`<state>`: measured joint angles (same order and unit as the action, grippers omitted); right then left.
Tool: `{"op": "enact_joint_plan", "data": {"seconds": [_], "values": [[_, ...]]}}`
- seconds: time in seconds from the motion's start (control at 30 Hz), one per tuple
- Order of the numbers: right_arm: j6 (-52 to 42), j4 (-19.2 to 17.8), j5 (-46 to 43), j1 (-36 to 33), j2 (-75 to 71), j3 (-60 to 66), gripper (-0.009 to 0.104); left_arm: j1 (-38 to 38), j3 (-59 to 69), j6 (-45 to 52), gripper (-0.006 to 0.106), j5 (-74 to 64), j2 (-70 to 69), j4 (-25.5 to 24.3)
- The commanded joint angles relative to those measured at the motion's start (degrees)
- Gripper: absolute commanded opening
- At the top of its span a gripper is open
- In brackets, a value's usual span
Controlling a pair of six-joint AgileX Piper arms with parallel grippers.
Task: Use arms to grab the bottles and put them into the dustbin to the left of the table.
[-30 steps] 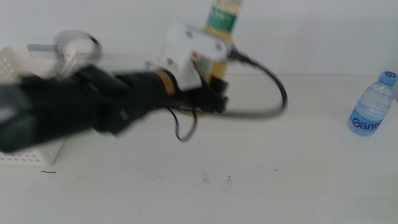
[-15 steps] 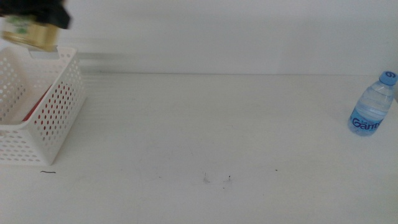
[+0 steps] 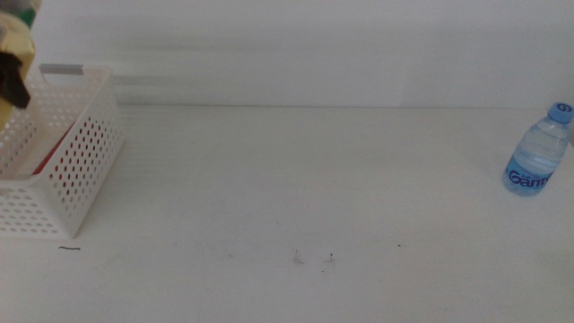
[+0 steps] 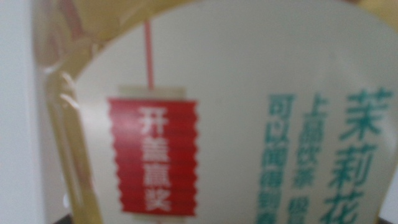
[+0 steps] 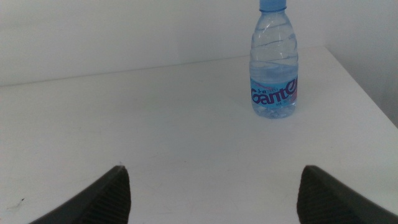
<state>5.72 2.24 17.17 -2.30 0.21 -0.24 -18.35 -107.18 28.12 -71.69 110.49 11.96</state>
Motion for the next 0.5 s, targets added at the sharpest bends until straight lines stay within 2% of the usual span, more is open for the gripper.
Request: {"op": "enact_joint_plan", "data": {"seconds": [0.0,0.3,0.47], "values": [[-0.22,-0.14,-0.49,0.28,-0.21,0.24,0.069,-0.48,-1.18,0.99,-0.002,1.73,1.46,-0.23],[-0.22,-0.14,-0.49,0.28,-0.21,0.24,0.069,-0.61,-1.18,3.12,-0.001,1.73,9.51,-4.58],[-0.22,-0.14,-0.49,0.28,-0.21,0.24,0.069,-0.61,-1.18,2.91,0.01,1.73,11.34,-4.67]]}}
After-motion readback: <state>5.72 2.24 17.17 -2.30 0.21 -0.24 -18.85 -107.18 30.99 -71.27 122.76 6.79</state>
